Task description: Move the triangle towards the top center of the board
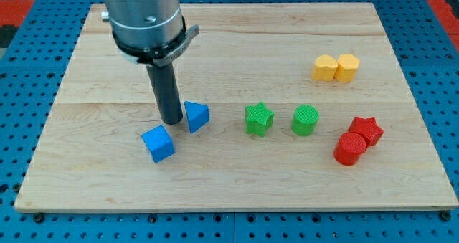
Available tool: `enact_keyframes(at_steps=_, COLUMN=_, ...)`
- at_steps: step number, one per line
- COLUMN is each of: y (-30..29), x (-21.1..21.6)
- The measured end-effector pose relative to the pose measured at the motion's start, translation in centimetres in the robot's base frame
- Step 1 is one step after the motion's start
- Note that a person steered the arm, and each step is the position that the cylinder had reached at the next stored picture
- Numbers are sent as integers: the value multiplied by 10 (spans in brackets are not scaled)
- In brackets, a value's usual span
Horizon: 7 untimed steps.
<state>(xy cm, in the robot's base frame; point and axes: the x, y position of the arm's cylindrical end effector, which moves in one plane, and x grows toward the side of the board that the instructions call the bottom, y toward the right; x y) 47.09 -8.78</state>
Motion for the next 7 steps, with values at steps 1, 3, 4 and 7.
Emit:
enact_keyframes(at_steps=1, y=20, x=24)
enact_keyframes(at_steps=3, y=68, x=3)
enact_keyframes(at_steps=4, y=49, x=-45)
enact_keyframes(at_steps=7, y=79, x=-50)
